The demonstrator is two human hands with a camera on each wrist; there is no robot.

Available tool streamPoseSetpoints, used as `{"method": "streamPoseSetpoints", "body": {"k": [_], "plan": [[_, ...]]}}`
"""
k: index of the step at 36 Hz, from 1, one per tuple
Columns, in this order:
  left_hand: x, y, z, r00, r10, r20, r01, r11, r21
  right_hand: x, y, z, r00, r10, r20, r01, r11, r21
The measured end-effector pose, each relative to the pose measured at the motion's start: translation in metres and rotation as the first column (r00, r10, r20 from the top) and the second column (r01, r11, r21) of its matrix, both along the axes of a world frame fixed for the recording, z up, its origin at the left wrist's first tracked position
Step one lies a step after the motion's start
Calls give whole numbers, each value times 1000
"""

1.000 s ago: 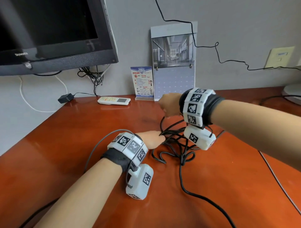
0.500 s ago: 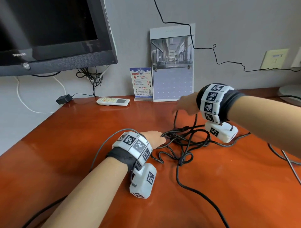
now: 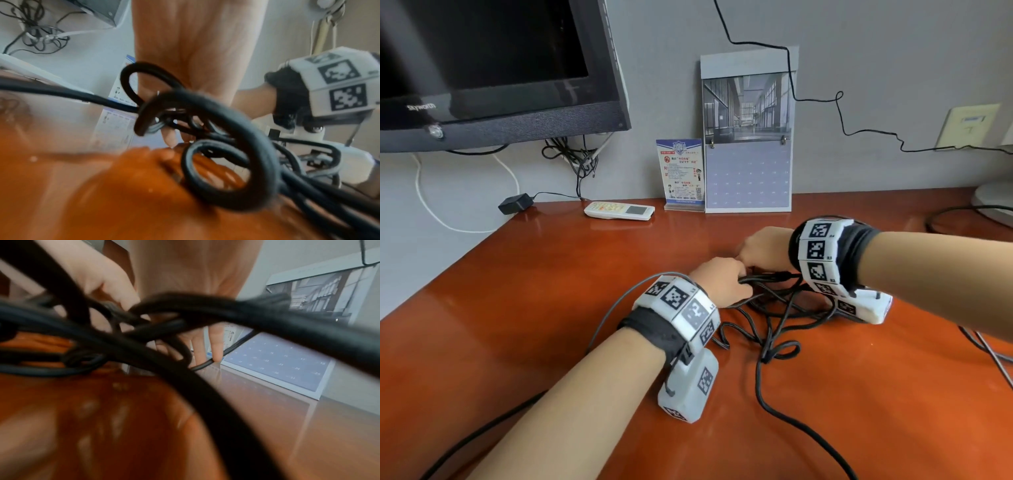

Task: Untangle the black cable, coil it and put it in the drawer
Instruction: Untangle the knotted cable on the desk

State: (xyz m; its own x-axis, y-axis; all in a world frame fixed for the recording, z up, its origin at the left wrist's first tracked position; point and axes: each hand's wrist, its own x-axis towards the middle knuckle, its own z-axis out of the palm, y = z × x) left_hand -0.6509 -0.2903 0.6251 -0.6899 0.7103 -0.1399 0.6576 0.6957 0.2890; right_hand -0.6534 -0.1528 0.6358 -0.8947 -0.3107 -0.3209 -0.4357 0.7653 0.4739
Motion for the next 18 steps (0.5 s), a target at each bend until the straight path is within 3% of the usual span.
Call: {"method": "streamPoseSetpoints", "body": {"k": [5, 8, 14, 18], "plan": [[7, 8, 2, 994, -4, -107, 3, 1000, -12, -4, 10, 11, 995, -9, -96, 16, 997, 71], [7, 12, 7, 988, -8, -155, 3, 999, -36, -5, 23, 47, 958, -115, -262, 118, 993, -4], [-3, 11, 27, 946, 45, -321, -55, 998, -24, 5, 61, 107, 777, -435, -454, 333, 897, -291], [-15, 1, 33, 938, 121, -325, -124, 992, 12, 24, 95, 130, 587, -675, -447, 447, 730, -517]]}}
